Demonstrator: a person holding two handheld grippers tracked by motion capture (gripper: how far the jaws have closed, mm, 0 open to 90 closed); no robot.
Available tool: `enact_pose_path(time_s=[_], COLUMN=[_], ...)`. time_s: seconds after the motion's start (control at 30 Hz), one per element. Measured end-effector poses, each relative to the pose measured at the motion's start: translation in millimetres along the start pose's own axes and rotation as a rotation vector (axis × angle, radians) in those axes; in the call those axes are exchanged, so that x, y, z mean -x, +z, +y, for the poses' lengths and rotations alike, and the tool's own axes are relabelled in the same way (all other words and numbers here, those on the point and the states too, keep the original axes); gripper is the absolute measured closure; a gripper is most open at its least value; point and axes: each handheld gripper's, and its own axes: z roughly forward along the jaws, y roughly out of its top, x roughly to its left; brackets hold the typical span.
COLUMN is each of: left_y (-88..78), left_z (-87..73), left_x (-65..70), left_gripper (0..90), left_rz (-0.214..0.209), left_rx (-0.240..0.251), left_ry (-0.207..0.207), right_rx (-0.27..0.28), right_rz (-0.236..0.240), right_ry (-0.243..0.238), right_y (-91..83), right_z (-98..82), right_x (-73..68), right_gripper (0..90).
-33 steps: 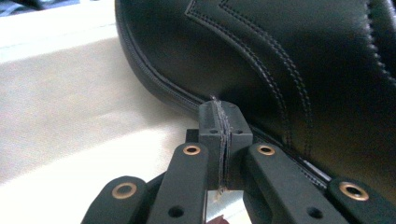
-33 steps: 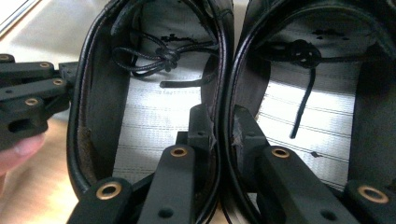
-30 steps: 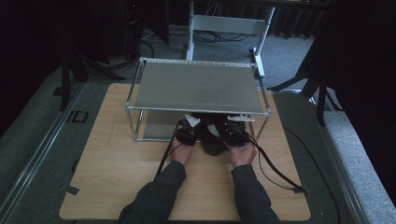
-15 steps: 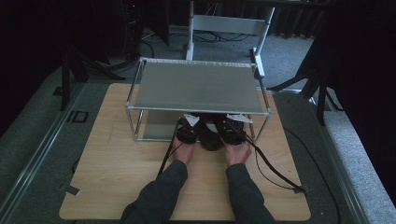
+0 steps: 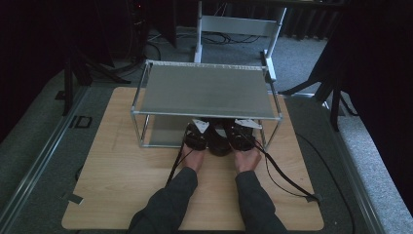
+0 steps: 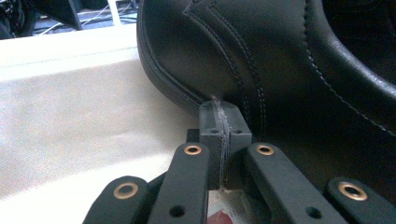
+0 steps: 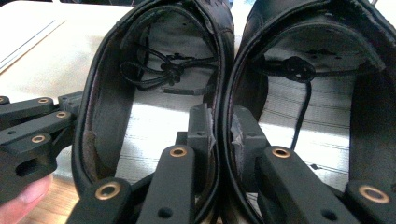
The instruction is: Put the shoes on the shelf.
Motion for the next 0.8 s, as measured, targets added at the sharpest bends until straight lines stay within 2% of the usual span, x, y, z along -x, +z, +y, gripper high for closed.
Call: enact_pose_path(time_s=[0.1, 0.17, 0.23, 0.27, 0.33, 0.4, 0.47, 0.57, 0.6, 0.73, 0.8], left_y=[5.9, 12.6, 17.2, 18.4, 18.7, 19.3, 19.2, 19.0, 19.3, 19.5, 19.6], left_z=[-2.1, -4.9, -8.6, -8.5, -8.1, -8.0, -7.8, -7.7, -7.9, -9.3, -9.6], left_x=[0.3, -2.3, -3.7, -6.1, -7.7, -9.7, -11.1, -11.4, -11.5, -13.1, -14.6], left_gripper=[89.7, 88.2, 84.4, 82.8, 80.8, 78.9, 77.6, 76.9, 76.5, 75.1, 74.0], left_rz=[0.006, -0.011, -0.014, -0.029, -0.032, -0.039, -0.047, -0.047, -0.047, -0.052, -0.056], left_rx=[-0.019, -0.064, -0.082, -0.085, -0.087, -0.084, -0.088, -0.094, -0.093, -0.105, -0.111], left_ry=[0.005, 0.011, -0.021, -0.004, -0.003, -0.012, -0.015, -0.014, -0.018, -0.019, -0.013], right_rx=[0.007, 0.060, 0.115, 0.128, 0.128, 0.120, 0.146, 0.215, 0.223, 0.237, 0.220], right_rz=[0.004, -0.005, -0.025, -0.017, -0.027, -0.013, -0.014, 0.011, -0.002, -0.033, -0.046], right_ry=[-0.004, -0.022, -0.026, -0.040, -0.045, -0.037, -0.046, -0.097, -0.116, -0.178, -0.166], right_y=[0.9, 2.9, 6.2, 7.4, 6.7, 4.9, -2.3, -19.6, -25.1, -42.5, -48.6], right_z=[0.5, -1.2, -0.6, -0.3, -0.3, 0.4, 0.7, 0.7, 0.4, -5.0, -8.7], right_x=[0.8, 1.0, 1.3, 2.0, 2.6, 3.7, 2.5, -2.1, -2.3, 3.2, 12.1], right_gripper=[74.1, 63.2, 53.0, 53.3, 50.3, 47.0, 45.6, 42.6, 42.0, 41.7, 38.7])
